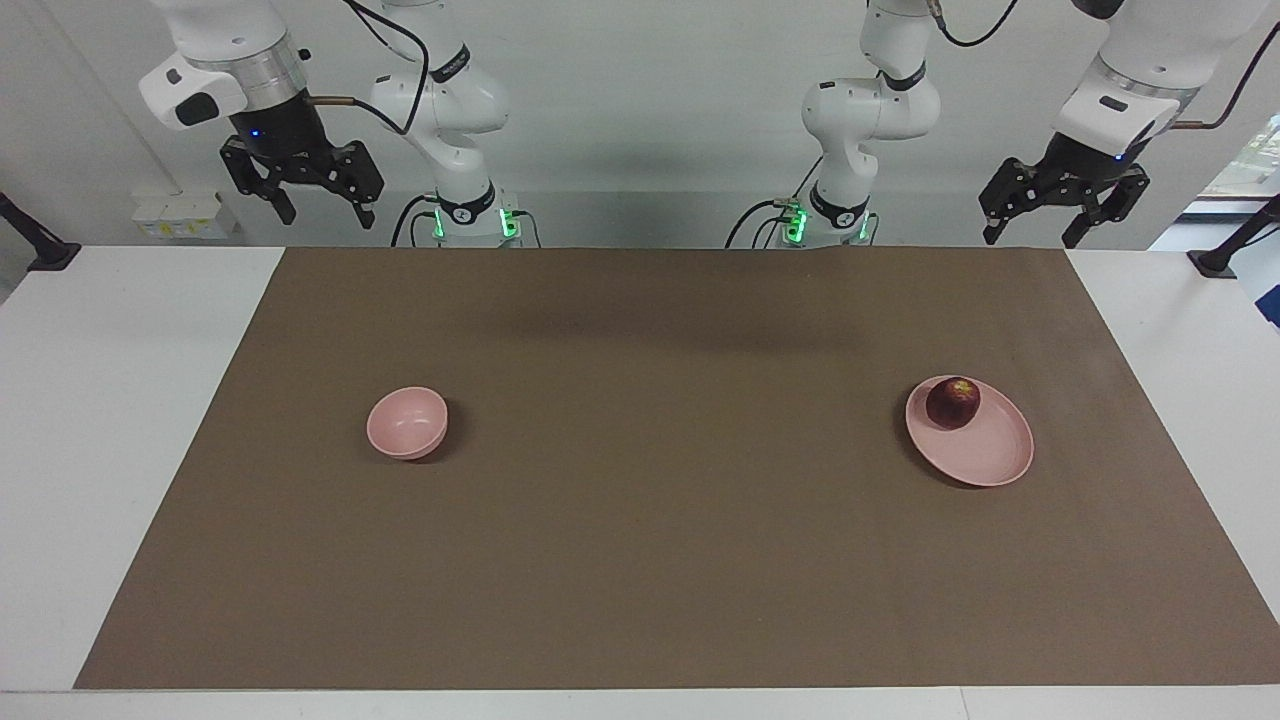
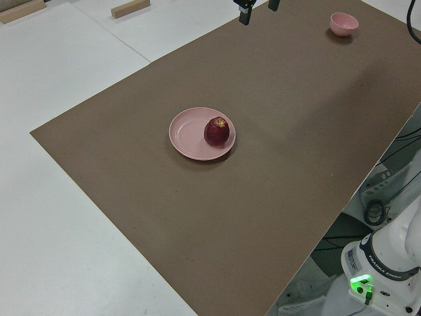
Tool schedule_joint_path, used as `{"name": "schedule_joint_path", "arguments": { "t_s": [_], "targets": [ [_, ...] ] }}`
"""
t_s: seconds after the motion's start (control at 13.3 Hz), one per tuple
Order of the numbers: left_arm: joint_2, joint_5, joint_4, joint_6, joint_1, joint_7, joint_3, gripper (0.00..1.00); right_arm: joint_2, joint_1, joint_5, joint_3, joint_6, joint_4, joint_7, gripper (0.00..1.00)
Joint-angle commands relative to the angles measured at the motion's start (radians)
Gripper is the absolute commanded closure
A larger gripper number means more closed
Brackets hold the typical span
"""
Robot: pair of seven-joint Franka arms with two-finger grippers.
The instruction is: Move apple from plate to bowl
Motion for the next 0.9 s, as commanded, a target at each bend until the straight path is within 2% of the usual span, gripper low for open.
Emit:
{"name": "schedule_joint_path", "arguments": {
  "t_s": [0.0, 0.45, 0.83],
  "targets": [
    [-0.014, -0.024, 0.005, -0.015, 0.011, 0.010, -0.006, 0.00, -0.019, -0.010, 0.009, 0.006, 0.007, -0.021, -0.013, 0.00],
    [-0.020, -0.020, 0.003, -0.015, 0.015, 0.001, -0.009, 0.00, -0.016, -0.003, 0.017, 0.006, 0.039, -0.036, -0.016, 0.00],
    [-0.020, -0.015, 0.005, -0.016, 0.015, 0.001, -0.009, 0.00, 0.000, -0.001, 0.041, 0.015, 0.165, -0.093, -0.019, 0.00]
  ]
}}
